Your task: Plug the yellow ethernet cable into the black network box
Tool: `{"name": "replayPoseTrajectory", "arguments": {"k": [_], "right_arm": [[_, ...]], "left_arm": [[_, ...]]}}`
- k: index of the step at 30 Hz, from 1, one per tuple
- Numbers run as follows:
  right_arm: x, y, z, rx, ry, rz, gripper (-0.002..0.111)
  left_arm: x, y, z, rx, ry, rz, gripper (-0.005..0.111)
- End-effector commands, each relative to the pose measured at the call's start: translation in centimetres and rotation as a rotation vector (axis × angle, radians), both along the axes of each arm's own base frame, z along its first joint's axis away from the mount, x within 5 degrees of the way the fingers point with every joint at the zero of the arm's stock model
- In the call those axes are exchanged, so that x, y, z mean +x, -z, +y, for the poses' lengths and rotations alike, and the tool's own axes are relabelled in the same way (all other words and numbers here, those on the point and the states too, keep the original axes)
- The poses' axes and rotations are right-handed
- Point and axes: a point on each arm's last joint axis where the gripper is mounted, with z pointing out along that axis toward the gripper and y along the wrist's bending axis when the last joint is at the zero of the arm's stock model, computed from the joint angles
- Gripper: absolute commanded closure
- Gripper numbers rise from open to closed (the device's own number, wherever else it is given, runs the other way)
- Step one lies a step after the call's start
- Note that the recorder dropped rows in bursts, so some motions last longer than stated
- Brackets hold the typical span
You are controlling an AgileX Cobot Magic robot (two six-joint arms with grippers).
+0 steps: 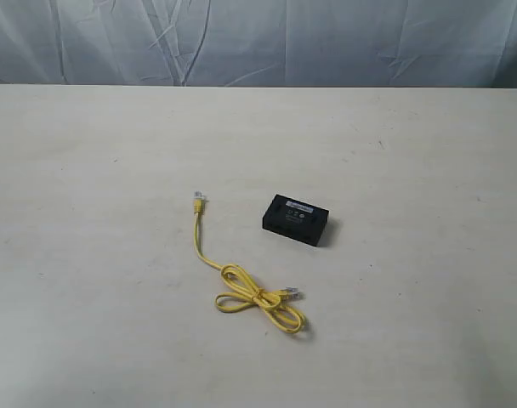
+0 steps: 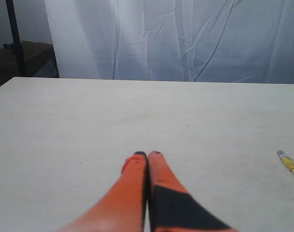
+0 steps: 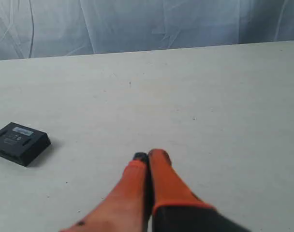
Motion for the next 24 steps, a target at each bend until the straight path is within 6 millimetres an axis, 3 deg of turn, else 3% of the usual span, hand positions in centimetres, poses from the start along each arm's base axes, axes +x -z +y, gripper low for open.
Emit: {"name": "replayPoseTrajectory", "arguments": {"k": [1, 6, 14, 16, 20, 22, 24], "right_arm": [[0.3, -1.3, 0.0, 0.029, 0.009, -0.156, 0.107], [0.3, -3.7, -0.1, 0.044, 0.021, -0.421, 0.107], [-0.3, -6.0, -0.3, 0.065, 0.034, -0.678, 0.107], [0.0, -5.6, -0.3, 0.099, 0.034, -0.542, 0.109], [2.4, -9.1, 0.4, 0.097, -0.002, -0.053, 0.109], [6.0, -11.4, 1.1, 0.107, -0.029, 0.277, 0.109], [9.7, -11.5, 1.1, 0.062, -0.017, 0.383, 0.109]], "left_arm": [[0.0, 0.0, 0.0, -0.008, -0.002, -0.013, 0.107], [0.0, 0.0, 0.0, -0.008, -0.002, -0.013, 0.107], [0.0, 0.0, 0.0, -0.008, -0.002, -0.013, 0.107], [0.0, 0.0, 0.0, -0.008, -0.002, -0.013, 0.107], [0.0, 0.0, 0.0, -0.008, -0.002, -0.013, 0.107], [0.0, 0.0, 0.0, -0.008, -0.002, -0.013, 0.107], [0.0, 0.0, 0.0, -0.008, -0.002, -0.013, 0.107]]}}
